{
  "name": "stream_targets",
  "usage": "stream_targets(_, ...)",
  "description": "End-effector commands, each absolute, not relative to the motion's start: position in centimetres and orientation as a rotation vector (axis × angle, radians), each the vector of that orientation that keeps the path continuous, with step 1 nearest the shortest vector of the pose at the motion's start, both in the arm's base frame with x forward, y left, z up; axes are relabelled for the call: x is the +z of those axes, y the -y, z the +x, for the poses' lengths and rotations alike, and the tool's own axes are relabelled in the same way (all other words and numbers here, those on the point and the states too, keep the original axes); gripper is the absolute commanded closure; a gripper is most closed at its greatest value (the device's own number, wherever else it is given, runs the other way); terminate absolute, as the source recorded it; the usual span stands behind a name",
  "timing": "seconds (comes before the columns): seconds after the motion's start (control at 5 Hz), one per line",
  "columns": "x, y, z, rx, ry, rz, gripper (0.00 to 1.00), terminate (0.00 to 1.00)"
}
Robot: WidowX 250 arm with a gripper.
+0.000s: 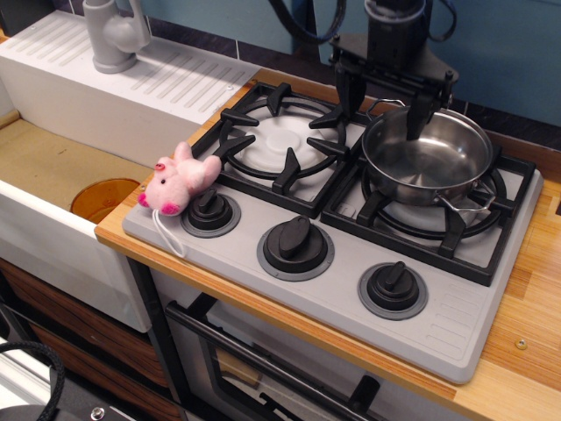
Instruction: Put pan on stove and put stuffedpig in pan
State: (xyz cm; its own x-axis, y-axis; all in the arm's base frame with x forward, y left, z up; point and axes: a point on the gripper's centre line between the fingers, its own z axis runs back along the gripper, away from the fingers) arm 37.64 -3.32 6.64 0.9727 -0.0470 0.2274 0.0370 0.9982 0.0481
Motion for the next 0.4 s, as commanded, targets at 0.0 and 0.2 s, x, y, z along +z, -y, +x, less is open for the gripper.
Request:
stream_targets(0.0, 7.05, 3.76, 37.4, -0.036, 0.276, 0.055, 0.0, 0.0)
stream_targets(0.2, 6.44, 3.93, 36.9, -0.024, 0.287, 0.062, 0.0, 0.0)
